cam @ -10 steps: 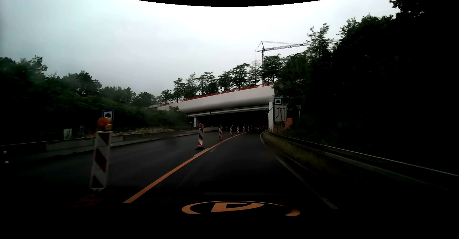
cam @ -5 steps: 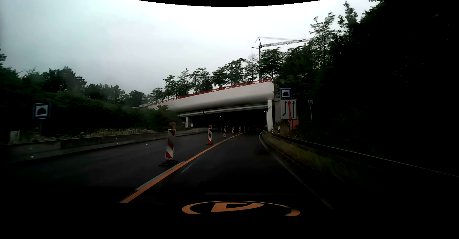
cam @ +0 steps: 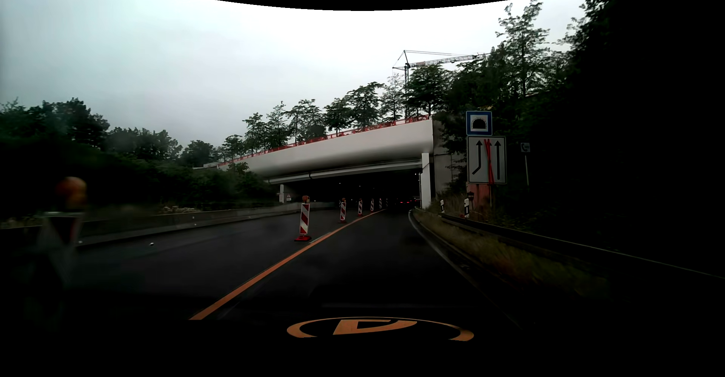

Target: Follow the waypoints while adhering to traffic rules and regulations

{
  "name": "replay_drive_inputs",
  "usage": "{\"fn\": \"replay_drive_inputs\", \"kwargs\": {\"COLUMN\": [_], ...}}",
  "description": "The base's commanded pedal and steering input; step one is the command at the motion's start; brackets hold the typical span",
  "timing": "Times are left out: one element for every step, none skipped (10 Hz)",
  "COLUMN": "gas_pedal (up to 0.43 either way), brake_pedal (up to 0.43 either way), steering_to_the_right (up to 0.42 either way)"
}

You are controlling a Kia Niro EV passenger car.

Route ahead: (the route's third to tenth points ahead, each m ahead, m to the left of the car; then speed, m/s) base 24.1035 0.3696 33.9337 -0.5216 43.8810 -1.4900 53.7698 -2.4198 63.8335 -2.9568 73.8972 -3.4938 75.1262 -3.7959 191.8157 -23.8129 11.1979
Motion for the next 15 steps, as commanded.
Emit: {"fn": "replay_drive_inputs", "kwargs": {"gas_pedal": [0.11,0.11,0.11,0.11,0.11,0.11,0.11,0.11,0.11,0.11,0.11,0.11,0.11,0.11,0.11], "brake_pedal": [0.0,0.0,0.0,0.0,0.0,0.0,0.0,0.0,0.0,0.0,0.0,0.0,0.0,0.0,0.0], "steering_to_the_right": [0.015,0.015,0.012,0.01,0.012,0.012,0.011,0.007,0.006,0.007,0.008,0.009,0.012,0.015,0.018]}}
